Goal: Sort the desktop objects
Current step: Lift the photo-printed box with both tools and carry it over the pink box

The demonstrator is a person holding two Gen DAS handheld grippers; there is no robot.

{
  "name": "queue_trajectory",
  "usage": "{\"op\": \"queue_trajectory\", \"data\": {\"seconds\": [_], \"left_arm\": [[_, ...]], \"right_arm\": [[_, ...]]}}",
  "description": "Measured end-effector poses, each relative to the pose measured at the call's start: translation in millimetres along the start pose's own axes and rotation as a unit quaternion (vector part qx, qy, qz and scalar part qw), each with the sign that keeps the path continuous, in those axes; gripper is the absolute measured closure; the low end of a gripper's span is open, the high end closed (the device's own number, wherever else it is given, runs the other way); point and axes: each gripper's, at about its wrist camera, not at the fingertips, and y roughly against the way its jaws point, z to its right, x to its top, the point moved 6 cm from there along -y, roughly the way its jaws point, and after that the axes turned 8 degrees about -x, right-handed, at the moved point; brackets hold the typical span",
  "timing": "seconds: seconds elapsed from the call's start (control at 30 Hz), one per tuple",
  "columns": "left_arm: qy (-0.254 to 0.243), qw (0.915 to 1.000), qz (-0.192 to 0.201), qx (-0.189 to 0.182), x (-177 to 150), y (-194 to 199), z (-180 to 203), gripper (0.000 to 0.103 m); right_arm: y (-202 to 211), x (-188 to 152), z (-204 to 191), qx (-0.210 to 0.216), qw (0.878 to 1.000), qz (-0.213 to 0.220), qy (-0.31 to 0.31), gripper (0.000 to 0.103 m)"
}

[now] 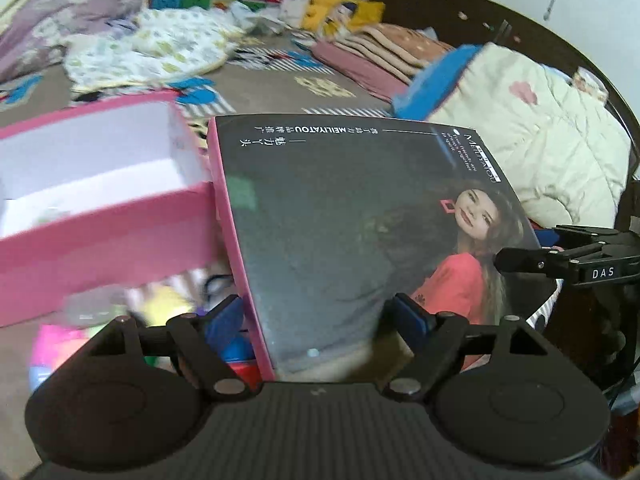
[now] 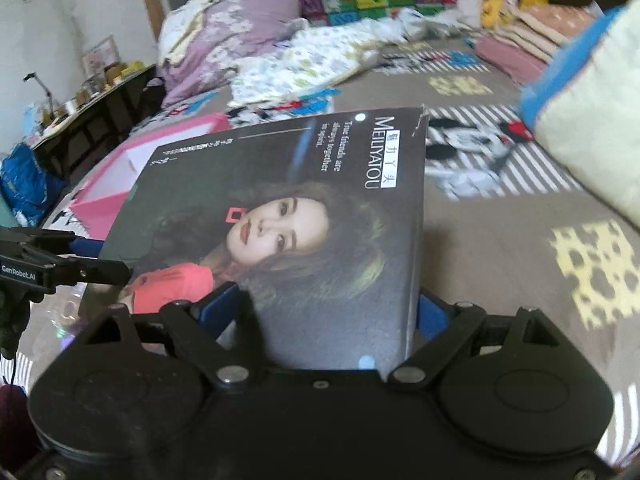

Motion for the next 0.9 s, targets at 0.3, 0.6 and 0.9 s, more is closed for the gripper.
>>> {"op": "queue_trajectory", "data": {"seconds": [0.3,0.6,0.9], "left_arm": [[0.032,0.9980,0.019,0.051,8,72,-75,0.022],[0.070,0.9934,0.030,0.086,17,112,-160,0.022],[0.089,0.9909,0.024,0.098,26,120,-223,0.022]], "right_arm": [[-29,36,-96,0.053,0.998,0.000,0.031,0.012],[-73,70,-184,0.087,0.994,-0.009,0.060,0.012],[-117,90,-232,0.097,0.993,-0.024,0.065,0.012]]}}
